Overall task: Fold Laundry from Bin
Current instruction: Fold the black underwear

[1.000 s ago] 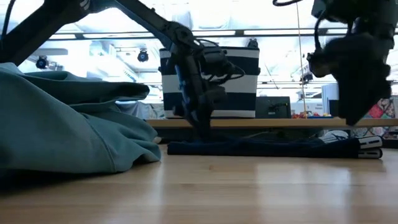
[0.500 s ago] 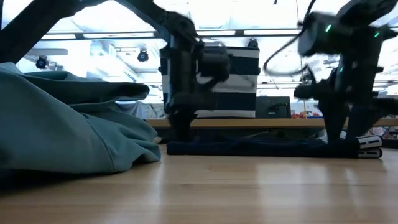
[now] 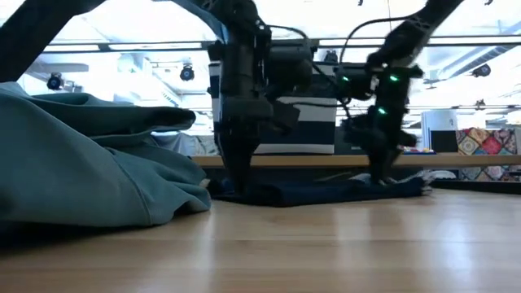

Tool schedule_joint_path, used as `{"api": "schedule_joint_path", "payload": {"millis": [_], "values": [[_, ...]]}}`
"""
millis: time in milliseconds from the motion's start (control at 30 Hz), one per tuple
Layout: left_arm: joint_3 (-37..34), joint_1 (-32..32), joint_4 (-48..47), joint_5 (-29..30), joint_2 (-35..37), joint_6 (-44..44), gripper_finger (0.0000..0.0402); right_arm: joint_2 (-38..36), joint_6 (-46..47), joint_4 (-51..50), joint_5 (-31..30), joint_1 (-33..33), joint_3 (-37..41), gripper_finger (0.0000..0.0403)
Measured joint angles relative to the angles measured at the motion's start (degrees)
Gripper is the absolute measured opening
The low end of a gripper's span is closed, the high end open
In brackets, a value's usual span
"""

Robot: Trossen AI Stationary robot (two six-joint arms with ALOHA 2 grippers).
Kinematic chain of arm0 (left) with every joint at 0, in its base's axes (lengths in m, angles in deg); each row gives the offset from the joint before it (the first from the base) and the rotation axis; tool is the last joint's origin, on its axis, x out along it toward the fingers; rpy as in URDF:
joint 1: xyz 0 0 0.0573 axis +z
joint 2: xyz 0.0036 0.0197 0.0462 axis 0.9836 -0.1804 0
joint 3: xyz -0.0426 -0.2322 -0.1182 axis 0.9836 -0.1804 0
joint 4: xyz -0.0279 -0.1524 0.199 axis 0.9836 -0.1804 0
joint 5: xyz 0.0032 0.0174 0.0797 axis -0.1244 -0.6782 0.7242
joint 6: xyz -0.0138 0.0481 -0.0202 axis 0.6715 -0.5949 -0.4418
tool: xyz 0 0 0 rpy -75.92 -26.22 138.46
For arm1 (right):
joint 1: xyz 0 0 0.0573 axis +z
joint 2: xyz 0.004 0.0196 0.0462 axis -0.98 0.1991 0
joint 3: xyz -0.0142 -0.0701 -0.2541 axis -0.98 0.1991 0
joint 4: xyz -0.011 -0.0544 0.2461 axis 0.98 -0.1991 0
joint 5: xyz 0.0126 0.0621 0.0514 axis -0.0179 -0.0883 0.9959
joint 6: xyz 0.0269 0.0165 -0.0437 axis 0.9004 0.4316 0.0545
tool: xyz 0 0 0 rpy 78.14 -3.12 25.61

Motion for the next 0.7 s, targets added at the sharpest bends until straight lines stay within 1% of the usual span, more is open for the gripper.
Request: {"api": "schedule_joint_path", "payload": {"millis": [67, 133, 200, 300, 367, 467, 533, 600, 700], "values": [[1.55, 0.64, -2.02, 0.28, 0.28, 0.23, 0.0039, 0.71, -1.66, -2.99, 3.58, -2.31, -4.02, 0.0059], [1.82, 1.81, -3.45, 1.91, 1.02, -0.13, 0.0039, 0.75, -1.28, -6.79, 6.97, -3.63, -6.88, 0.0087], [1.13, 2.93, -3.65, 3.59, 2.07, -0.33, 0.0039, 0.04, -0.69, -10.49, 8.6, -4.07, -8.18, 0.0119], [0.13, 4.24, -3.69, 4.1, 3.4, -0.58, 0.0039, -1.13, 0.86, -13.97, 9.25, -4.58, -7.32, 0.0171], [-0.45, 4.7, -3.01, 4.3, 4.02, -0.81, 0.0039, -1.34, 2.18, -13.68, 9.47, -5.15, -5.33, 0.0203], [-0.7, 5.23, 0.54, 4.3, 4.93, -1.14, 0.0039, -1.81, 2.68, -13.42, 9.85, -5.41, -3.46, 0.0239], [-0.63, 6.04, 5.03, 2.65, 5.56, -2.12, 0.0039, -3.07, 3.76, -13.99, 10.41, -4.8, -2.6, 0.0258], [0.64, 7.77, 8.41, -1.8, 5.66, -2.58, 0.0039, -5.58, 6.44, -14.17, 10.83, -3.71, -1.39, 0.0273], [2.69, 11.19, 13.79, -8.64, 5.14, -2.77, 0.0039, -10.39, 13.42, -13.73, 11.79, -2.09, 1.46, 0.0286]]}}
